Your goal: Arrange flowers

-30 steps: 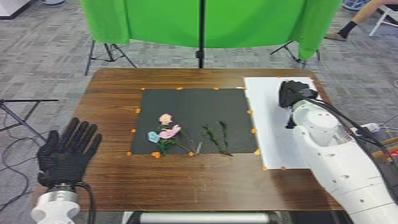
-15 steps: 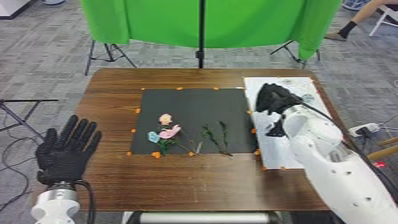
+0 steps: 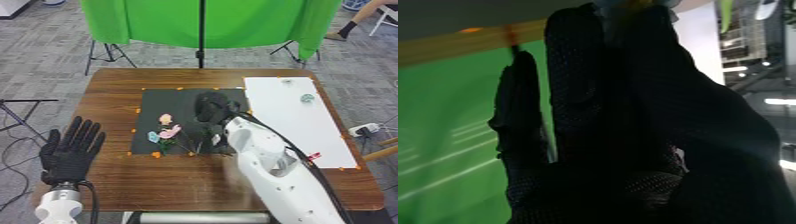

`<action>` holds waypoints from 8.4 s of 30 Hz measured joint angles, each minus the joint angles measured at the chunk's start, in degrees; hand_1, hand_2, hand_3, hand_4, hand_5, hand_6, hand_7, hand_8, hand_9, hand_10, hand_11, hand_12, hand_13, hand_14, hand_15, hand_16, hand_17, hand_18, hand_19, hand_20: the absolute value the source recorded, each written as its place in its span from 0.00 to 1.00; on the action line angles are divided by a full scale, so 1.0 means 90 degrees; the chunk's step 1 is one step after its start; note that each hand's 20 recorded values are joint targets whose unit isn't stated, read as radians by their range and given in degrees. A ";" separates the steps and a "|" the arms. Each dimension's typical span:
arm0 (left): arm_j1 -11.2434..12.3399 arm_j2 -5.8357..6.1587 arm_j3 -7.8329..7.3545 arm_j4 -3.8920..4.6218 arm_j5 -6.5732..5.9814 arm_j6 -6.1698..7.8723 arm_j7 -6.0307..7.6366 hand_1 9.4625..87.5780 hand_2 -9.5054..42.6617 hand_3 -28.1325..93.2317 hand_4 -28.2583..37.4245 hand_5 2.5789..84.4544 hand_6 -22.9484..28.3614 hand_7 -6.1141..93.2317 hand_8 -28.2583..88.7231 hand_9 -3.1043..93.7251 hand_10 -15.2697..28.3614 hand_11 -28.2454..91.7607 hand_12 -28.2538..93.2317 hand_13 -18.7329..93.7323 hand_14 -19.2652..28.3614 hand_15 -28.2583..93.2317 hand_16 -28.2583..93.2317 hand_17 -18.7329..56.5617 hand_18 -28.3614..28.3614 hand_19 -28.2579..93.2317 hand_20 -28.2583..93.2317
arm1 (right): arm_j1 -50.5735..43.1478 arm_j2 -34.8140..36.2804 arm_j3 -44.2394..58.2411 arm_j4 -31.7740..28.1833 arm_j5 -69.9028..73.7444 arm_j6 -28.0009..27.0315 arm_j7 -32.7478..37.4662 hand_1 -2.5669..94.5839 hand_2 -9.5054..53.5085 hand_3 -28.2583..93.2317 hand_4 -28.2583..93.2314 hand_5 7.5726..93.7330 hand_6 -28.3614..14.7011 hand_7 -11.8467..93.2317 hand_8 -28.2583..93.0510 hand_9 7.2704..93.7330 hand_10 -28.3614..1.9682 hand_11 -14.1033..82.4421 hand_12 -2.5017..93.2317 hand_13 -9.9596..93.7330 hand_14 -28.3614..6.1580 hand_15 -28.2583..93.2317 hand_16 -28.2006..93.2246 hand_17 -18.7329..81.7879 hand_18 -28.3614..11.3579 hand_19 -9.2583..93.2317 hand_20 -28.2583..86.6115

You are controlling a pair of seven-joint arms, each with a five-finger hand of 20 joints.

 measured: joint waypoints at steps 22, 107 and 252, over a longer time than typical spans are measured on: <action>-0.0041 0.0080 -0.0072 0.0000 0.0004 0.0012 -0.0209 0.22 0.39 0.87 0.00 0.52 0.63 0.15 0.16 0.46 0.70 0.38 0.30 0.44 0.75 0.49 0.18 0.15 0.75 0.53 0.33 | -0.0384 -0.0181 -0.0149 0.0056 -0.0355 -0.0006 0.0142 0.65 0.00 0.79 0.00 0.72 0.65 0.32 0.20 0.83 0.58 0.22 0.37 0.76 0.66 0.64 0.55 0.50 0.18 0.89 0.55; 0.0101 0.0026 0.0055 -0.0043 -0.0148 -0.0096 0.0197 0.23 0.38 0.88 0.00 0.51 0.61 0.15 0.16 0.46 0.67 0.38 0.31 0.44 0.75 0.49 0.18 0.15 0.75 0.53 0.33 | 0.0750 0.1896 0.2286 0.2442 -0.1103 -0.0504 0.0301 0.53 0.00 0.92 0.00 0.35 0.65 0.29 0.11 0.35 0.60 0.24 0.15 0.44 0.50 0.39 0.37 0.35 0.22 0.62 0.41; 0.0085 -0.0029 -0.0093 -0.0066 -0.0135 0.0120 -0.0091 0.27 0.33 0.87 0.00 0.52 0.62 0.15 0.16 0.45 0.70 0.40 0.31 0.44 0.75 0.51 0.17 0.15 0.75 0.53 0.33 | -0.0631 0.0570 0.0819 -0.0078 -0.0806 -0.0128 -0.0995 0.47 0.00 0.92 0.00 0.50 0.65 0.24 0.13 0.56 0.54 0.25 0.17 0.59 0.52 0.50 0.37 0.38 0.21 0.68 0.43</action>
